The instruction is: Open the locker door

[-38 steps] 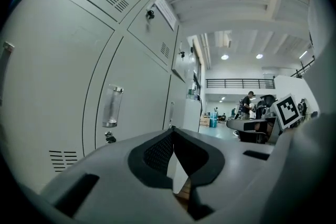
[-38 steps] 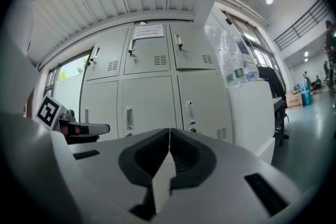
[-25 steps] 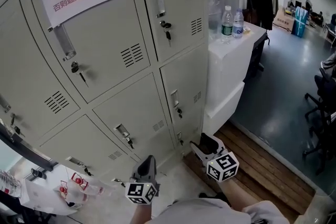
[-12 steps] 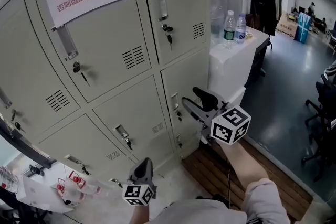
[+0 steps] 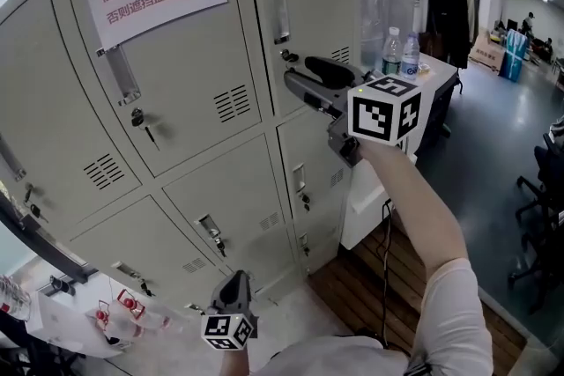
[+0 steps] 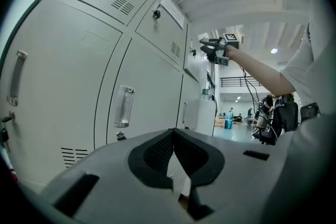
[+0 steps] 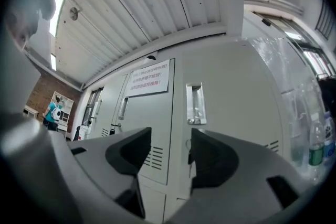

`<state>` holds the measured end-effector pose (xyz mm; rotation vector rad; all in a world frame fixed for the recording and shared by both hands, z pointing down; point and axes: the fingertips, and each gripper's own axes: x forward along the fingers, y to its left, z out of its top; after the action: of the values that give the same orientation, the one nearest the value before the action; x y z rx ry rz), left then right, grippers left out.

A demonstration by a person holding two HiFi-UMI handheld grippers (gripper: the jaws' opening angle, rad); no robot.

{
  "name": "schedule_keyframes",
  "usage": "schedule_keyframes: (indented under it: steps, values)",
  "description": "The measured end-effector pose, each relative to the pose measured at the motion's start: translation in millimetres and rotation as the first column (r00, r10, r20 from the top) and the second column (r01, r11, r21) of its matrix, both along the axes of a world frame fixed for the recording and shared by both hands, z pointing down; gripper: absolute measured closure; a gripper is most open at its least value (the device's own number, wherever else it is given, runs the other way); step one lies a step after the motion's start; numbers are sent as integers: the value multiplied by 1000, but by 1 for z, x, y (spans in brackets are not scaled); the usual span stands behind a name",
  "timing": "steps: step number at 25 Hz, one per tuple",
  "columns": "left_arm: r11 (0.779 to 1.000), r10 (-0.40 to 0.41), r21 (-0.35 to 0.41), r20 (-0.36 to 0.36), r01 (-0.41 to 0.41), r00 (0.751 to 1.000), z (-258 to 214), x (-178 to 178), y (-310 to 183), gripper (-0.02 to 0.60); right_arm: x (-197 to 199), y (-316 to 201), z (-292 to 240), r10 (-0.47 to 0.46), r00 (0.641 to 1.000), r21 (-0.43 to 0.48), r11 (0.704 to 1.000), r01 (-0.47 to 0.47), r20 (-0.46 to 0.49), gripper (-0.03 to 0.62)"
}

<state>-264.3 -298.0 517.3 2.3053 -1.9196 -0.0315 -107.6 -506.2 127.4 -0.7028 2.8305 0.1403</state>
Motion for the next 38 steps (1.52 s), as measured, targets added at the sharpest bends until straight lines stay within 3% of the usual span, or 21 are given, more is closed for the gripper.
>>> schedule_keyframes:
  steps: [7,17,21,24,38]
  values:
    - [998,-63,8,-7,63,998,-3,-25,5,578,-26,-37,-48,32,998,41,999,-30,-45,382]
    - [994,-110,-2,-23,110,994,4,-50,8,578,-50,-58,-50,72,997,40,997,-71,-36,384]
    - [995,-99,-10,-22,99,995,6,-48,4,578,-50,-60,-49,119,991,59,992,-115,-60,415]
    - [997,-80,-13,-22,80,997,7,-45,1,578,-44,-63,-50,147,988,54,988,-145,-48,476]
    - [1000,6,-9,-17,-6,1000,6,-27,-5,579,-14,-41,-49,140,990,20,990,-140,-29,477]
